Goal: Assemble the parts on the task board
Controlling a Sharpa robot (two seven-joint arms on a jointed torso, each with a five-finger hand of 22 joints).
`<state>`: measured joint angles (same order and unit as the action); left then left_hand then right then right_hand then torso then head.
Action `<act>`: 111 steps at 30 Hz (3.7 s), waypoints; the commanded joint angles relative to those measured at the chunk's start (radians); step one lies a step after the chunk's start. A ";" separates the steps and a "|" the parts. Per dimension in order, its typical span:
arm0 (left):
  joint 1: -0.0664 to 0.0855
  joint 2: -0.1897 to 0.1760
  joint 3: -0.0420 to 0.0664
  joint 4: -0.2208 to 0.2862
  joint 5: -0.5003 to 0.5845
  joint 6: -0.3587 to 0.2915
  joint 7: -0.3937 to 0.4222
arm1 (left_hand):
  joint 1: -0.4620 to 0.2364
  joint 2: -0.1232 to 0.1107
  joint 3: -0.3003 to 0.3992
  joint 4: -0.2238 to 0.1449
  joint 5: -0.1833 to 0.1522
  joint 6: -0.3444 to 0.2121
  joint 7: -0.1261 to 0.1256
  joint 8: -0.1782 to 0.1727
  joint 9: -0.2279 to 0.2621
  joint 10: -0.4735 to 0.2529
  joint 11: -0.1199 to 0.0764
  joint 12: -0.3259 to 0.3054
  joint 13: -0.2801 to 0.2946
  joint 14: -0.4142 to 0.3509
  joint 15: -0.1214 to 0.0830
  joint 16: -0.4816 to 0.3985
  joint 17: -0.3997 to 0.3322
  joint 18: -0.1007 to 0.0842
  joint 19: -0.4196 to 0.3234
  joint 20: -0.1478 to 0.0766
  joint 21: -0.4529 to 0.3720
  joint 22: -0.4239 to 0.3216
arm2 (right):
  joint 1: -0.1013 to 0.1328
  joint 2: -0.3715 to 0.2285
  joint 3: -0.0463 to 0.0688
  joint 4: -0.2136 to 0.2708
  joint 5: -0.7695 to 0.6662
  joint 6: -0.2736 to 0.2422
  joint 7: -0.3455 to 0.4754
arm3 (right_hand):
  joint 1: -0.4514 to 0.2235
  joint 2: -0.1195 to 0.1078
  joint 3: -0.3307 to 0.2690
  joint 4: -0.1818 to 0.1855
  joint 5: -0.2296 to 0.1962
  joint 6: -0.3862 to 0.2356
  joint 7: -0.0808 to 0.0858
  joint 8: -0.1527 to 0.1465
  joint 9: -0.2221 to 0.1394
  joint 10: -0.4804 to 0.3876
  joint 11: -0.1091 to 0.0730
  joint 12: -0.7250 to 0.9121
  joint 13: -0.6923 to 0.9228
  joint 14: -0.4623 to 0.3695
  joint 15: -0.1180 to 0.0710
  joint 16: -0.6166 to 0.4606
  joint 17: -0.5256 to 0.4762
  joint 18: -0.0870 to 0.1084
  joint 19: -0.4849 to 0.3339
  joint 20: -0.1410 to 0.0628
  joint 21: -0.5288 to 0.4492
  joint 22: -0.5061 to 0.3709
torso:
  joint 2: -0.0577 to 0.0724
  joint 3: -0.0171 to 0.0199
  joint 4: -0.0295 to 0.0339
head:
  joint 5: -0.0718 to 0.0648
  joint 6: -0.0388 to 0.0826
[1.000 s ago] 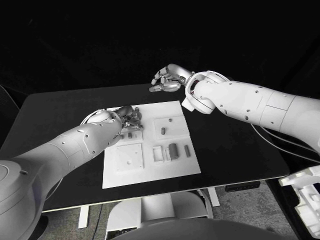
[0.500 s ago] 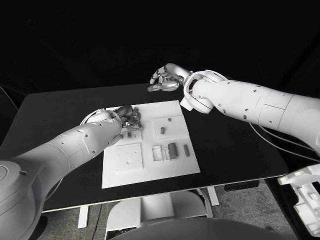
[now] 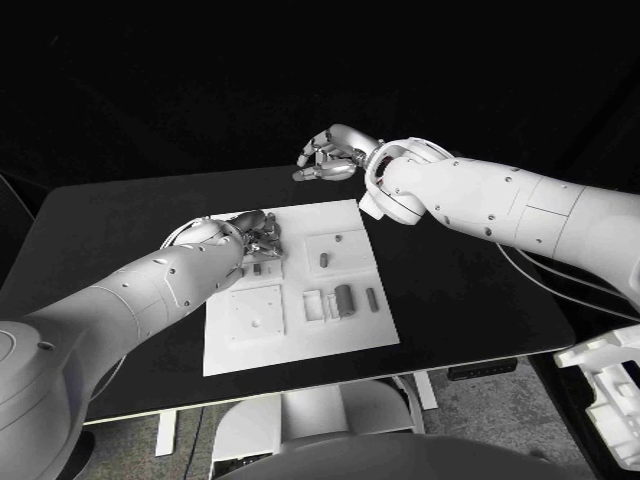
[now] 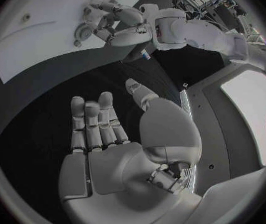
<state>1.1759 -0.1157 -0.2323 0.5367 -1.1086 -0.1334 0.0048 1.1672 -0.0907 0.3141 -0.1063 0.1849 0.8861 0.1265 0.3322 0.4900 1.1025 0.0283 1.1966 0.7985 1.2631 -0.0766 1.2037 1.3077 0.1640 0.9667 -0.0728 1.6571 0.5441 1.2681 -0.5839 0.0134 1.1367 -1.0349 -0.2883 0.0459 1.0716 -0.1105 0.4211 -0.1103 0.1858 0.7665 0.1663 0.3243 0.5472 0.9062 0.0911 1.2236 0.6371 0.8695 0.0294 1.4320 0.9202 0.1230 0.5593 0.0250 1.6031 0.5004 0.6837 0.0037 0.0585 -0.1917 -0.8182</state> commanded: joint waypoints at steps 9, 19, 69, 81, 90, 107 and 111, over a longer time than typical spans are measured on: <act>0.000 0.005 0.001 -0.001 0.005 0.010 0.002 | 0.005 0.008 0.009 0.001 0.002 0.009 -0.002 0.006 0.001 -0.002 -0.002 0.005 -0.001 -0.006 0.001 0.007 0.000 0.033 -0.002 -0.004 0.046 0.001 | 0.009 0.003 0.001 0.005 -0.003 0.002 0.002 | -0.001 -0.010 -0.007 0.000 -0.002 0.004 0.002 0.004 0.002 0.004 -0.001 0.005 -0.001 0.006 -0.003 0.004 -0.001 -0.004 0.003 -0.002 0.002 -0.001 | 0.003 0.0004 -0.0020 | -0.007 0.000; 0.000 0.005 0.001 -0.009 0.005 0.017 -0.007 | 0.009 0.012 0.012 0.000 0.003 0.009 -0.001 0.006 0.001 -0.002 -0.003 0.006 -0.002 -0.006 0.001 0.007 -0.001 0.033 -0.002 -0.004 0.046 0.001 | 0.012 0.004 0.001 0.006 -0.003 0.003 0.002 | -0.001 -0.011 -0.007 0.000 -0.002 0.004 0.002 0.004 0.002 0.004 -0.001 0.005 -0.001 0.006 -0.003 0.004 -0.001 -0.004 0.003 -0.002 0.002 -0.001 | 0.002 -0.0004 0.0006 | -0.010 -0.005; 0.000 0.007 0.001 -0.010 0.006 0.023 -0.006 | 0.009 0.009 0.025 0.000 -0.001 -0.021 -0.007 -0.013 -0.005 -0.015 0.003 0.010 -0.007 -0.018 0.004 0.018 -0.010 0.030 -0.011 -0.001 0.049 0.002 | 0.013 0.008 0.001 0.009 -0.004 0.007 -0.001 | -0.001 -0.011 -0.008 0.001 -0.002 0.004 0.002 0.004 0.002 0.004 -0.001 0.005 -0.002 0.006 -0.003 0.005 -0.002 -0.004 0.003 -0.002 0.002 -0.002 | 0.001 -0.0011 -0.0001 | -0.013 -0.009; 0.000 0.009 0.001 -0.009 0.006 0.029 -0.008 | -0.005 -0.030 0.000 -0.004 -0.001 -0.078 -0.013 -0.032 -0.015 -0.026 0.007 0.010 -0.010 -0.026 0.006 0.020 -0.016 0.029 -0.018 0.000 0.048 0.001 | 0.013 0.007 0.001 0.010 -0.004 0.008 -0.001 | -0.002 -0.011 -0.008 0.001 -0.002 0.004 0.002 0.004 0.002 0.004 -0.001 0.005 -0.002 0.006 -0.003 0.005 -0.002 -0.004 0.003 -0.002 0.002 -0.002 | 0.002 -0.0003 -0.0005 | -0.014 -0.009; 0.000 0.010 0.001 -0.009 0.006 0.040 -0.006 | 0.003 -0.006 0.010 -0.001 0.001 -0.071 -0.015 -0.022 -0.012 -0.027 0.007 0.011 -0.010 -0.028 0.006 0.021 -0.018 0.030 -0.018 -0.001 0.047 0.000 | 0.015 0.007 0.001 0.012 -0.004 0.007 -0.001 | -0.002 -0.011 -0.008 0.001 -0.002 0.004 0.002 0.004 0.002 0.004 -0.001 0.005 -0.002 0.006 -0.003 0.005 -0.002 -0.004 0.003 -0.002 0.002 -0.002 | 0.002 -0.0001 -0.0008 | -0.015 -0.009; 0.000 0.014 0.001 -0.010 0.006 0.041 0.001 | 0.043 0.034 0.051 -0.003 0.000 -0.006 -0.020 0.016 0.006 -0.024 0.005 0.020 -0.012 -0.026 0.005 0.031 -0.022 0.032 -0.016 -0.002 0.052 0.001 | 0.015 0.007 0.001 0.014 -0.005 0.008 -0.002 | -0.002 -0.011 -0.008 0.001 -0.002 0.004 0.002 0.004 0.002 0.004 -0.001 0.005 -0.002 0.006 -0.003 0.005 -0.002 -0.005 0.003 -0.002 0.002 -0.002 | 0.002 -0.0013 -0.0002 | -0.015 -0.011; 0.000 0.015 0.001 -0.010 0.006 0.039 0.002 | 0.045 0.039 0.055 -0.002 0.000 -0.002 -0.020 0.018 0.007 -0.024 0.005 0.021 -0.012 -0.026 0.005 0.031 -0.022 0.032 -0.015 -0.002 0.052 0.001 | 0.015 0.007 0.001 0.013 -0.005 0.011 -0.003 | -0.002 -0.011 -0.008 0.001 -0.002 0.004 0.002 0.004 0.002 0.004 -0.001 0.005 -0.002 0.006 -0.003 0.005 -0.002 -0.005 0.003 -0.002 0.002 -0.002 | 0.001 -0.0012 -0.0008 | -0.015 -0.011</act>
<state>1.1757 -0.1039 -0.2319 0.5244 -1.1071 -0.1033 -0.0020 1.2119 -0.0620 0.3641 -0.1062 0.1849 0.8771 0.1071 0.3456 0.4959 1.0809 0.0353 1.2120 0.7878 1.2398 -0.0715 1.2315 1.2872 0.1663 0.9538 -0.0748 1.6570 0.5445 1.2829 -0.5774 0.0134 1.1483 -1.0352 -0.2873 0.0408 1.0716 -0.1105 0.4183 -0.1076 0.1858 0.7665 0.1663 0.3243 0.5474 0.9062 0.0910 1.2236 0.6356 0.8696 0.0294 1.4320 0.9194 0.1231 0.5592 0.0250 1.6031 0.5000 0.6852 0.0026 0.0581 -0.2071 -0.8286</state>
